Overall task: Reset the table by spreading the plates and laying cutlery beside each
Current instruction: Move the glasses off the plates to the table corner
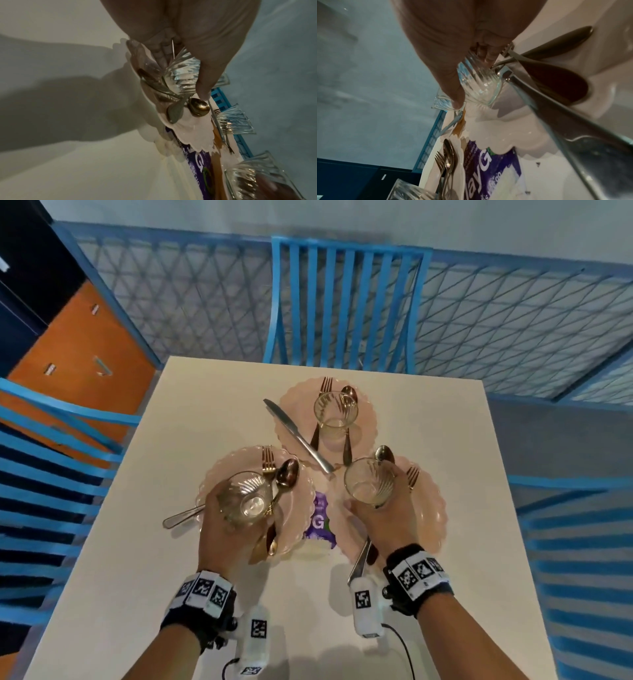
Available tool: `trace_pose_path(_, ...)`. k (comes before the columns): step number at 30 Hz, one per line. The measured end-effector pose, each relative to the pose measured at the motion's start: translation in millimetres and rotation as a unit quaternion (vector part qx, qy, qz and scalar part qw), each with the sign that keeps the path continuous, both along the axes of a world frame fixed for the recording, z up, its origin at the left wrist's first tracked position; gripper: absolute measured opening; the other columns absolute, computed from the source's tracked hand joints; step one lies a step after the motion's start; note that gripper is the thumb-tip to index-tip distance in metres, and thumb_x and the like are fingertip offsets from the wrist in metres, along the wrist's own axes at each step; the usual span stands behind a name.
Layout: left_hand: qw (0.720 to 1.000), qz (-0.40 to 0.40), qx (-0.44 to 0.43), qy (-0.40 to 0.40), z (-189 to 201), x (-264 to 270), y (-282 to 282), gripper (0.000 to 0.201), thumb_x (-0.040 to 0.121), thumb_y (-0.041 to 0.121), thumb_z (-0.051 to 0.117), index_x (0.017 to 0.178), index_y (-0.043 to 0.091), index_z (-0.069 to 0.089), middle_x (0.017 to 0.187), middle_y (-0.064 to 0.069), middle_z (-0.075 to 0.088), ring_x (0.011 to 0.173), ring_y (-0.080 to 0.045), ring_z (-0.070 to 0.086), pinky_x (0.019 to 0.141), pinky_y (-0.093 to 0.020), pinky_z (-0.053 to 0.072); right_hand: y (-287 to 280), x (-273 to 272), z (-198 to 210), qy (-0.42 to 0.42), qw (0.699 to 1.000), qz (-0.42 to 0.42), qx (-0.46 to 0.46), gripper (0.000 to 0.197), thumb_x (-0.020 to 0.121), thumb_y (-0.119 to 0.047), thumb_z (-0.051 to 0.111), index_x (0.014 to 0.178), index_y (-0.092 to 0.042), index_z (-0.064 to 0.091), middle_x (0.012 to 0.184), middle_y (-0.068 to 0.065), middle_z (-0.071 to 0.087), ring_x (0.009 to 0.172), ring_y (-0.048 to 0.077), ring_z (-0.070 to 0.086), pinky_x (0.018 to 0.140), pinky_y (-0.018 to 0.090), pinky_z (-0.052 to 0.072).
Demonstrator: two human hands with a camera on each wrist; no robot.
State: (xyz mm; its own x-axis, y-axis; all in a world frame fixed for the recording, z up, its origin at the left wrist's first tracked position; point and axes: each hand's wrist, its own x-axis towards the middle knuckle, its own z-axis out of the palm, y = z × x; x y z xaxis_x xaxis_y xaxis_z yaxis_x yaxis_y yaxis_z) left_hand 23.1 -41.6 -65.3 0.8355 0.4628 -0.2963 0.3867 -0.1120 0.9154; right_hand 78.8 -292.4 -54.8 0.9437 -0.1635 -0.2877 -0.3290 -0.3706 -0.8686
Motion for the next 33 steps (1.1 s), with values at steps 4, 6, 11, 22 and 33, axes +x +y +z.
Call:
trace_pose_path(4,0.998,0.012,0.052,0.015,-1.6,0.3,0.2,0.084,0.055,0.030,0.098,0.123,0.043,0.051,0.114,0.019,0.065,0.110,-0.013,0.063,0.099,-0.042,0.050,-0.4,0.3,0.1,-0.002,1.000,-0.003,0.010,0.091,0.060,-0.037,0.088,0.135,-0.049,0.037,0.126,-0.022,0.056,0.112,0.006,0.058,0.098,0.036,0.053)
trace_pose_path(6,1.000,0.009,0.009,0.026,0.9,2.2,1.2,0.080,0.054,0.029,0.098,0.121,0.038,0.055,0.112,0.012,0.069,0.104,-0.019,0.068,0.092,-0.045,0.055,-4.5,-1.2,2.3,-0.018,1.000,0.008,-0.004,0.088,0.058,-0.046,0.088,0.130,-0.053,0.039,0.116,-0.026,0.057,0.105,0.002,0.059,0.090,0.031,0.055)
trace_pose_path(11,0.914,-0.195,-0.338,-0.109,71.2,33.9,-37.0,0.049,0.099,0.033,0.018,0.115,-0.014,0.022,0.083,-0.047,0.020,0.044,-0.029,0.048,0.052,-0.046,0.041,-33.5,4.5,31.6,-0.069,0.997,-0.004,-0.014,0.086,0.050,-0.060,0.086,0.124,-0.050,0.043,0.108,-0.026,0.063,0.096,-0.001,0.064,0.084,0.029,0.056)
trace_pose_path(22,0.965,-0.220,0.035,-0.141,81.5,184.8,-208.9,0.072,0.060,0.026,0.095,0.118,0.039,0.054,0.114,0.022,0.061,0.106,0.001,0.058,0.087,-0.028,0.050,-168.0,154.4,35.0,-0.165,0.982,-0.095,0.008,0.077,0.063,-0.021,0.095,0.124,-0.027,0.049,0.118,-0.007,0.060,0.110,0.011,0.059,0.098,0.026,0.048)
trace_pose_path(33,0.970,-0.211,0.050,-0.112,-7.4,307.5,-292.8,0.064,0.063,0.021,0.092,0.112,0.025,0.052,0.107,0.011,0.057,0.098,-0.011,0.055,0.069,-0.008,0.036,-220.5,254.8,-36.2,-0.121,0.986,-0.114,-0.009,0.077,0.064,-0.020,0.094,0.123,-0.026,0.045,0.119,-0.003,0.058,0.111,0.018,0.058,0.093,0.030,0.047)
